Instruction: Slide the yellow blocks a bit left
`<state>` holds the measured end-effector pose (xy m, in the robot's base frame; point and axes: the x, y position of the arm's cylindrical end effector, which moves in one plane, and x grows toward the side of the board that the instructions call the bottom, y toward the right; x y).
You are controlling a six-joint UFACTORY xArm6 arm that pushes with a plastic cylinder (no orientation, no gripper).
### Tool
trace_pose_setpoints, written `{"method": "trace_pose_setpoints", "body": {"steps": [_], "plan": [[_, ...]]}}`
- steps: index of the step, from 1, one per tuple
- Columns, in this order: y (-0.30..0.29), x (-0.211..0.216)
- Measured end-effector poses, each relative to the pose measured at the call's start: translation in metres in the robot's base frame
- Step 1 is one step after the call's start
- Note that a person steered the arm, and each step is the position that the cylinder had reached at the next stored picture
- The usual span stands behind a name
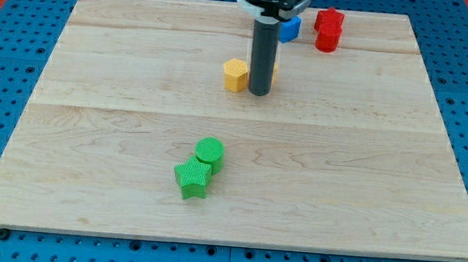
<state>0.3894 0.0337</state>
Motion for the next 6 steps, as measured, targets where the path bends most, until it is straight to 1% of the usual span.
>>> {"method": "trace_pose_setpoints", "body": {"steps": [3, 4, 5, 6], "plan": [[0.011, 0.000], [0.040, 0.000], [0.101, 0.000], [0.175, -0.005]]}}
